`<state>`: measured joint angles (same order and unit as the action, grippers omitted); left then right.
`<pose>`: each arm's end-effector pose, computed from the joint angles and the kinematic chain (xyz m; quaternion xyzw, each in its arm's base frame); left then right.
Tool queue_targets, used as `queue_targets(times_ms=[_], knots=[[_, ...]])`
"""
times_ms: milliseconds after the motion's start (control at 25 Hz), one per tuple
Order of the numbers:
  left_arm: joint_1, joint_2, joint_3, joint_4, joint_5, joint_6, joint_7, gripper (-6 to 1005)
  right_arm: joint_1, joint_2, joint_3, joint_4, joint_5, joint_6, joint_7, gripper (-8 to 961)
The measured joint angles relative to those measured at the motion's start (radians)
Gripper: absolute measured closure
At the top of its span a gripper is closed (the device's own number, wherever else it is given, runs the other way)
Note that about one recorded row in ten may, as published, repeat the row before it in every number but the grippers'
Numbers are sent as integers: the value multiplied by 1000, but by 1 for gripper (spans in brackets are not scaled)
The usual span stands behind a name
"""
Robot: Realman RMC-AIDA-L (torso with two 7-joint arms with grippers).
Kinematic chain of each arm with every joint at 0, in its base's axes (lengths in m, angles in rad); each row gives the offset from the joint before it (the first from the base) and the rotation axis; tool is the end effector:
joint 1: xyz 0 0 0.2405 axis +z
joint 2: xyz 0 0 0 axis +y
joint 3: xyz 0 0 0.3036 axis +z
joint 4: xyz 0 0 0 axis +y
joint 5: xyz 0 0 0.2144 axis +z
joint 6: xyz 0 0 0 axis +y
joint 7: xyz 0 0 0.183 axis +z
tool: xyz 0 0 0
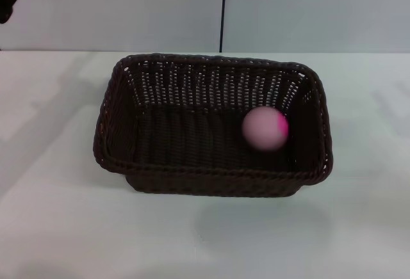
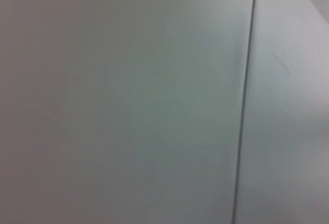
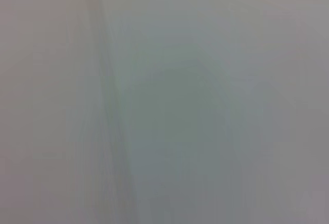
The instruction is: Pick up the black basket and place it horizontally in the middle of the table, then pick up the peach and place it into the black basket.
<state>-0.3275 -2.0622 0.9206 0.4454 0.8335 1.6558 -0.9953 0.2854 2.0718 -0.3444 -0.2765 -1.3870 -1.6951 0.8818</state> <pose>-0.2877 0.3491 0.0475 -0.7062 -0.1494 -0.5780 0.3806 0.3566 0.3094 0.0271 -0.7054 0.2197 0.4989 0.4530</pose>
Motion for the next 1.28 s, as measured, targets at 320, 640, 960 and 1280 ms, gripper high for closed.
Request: queue_targets(times_ms=[320,640,960,1280], knots=[[6,-3,-119,-103,-51,40,100,197,-69,1,233,93,120,110,-95,310],[0,-8,-235,-306,-211,165,431,197,-72,2,365,118,122,188,-109,309],[-5,-11,-239,-390,-290,203,578,197,-47,3,370,122,123,222,-110,310],[-7,-9,-241,-393,-293,203,583,197,-36,4,371,123,123,227,-110,310]])
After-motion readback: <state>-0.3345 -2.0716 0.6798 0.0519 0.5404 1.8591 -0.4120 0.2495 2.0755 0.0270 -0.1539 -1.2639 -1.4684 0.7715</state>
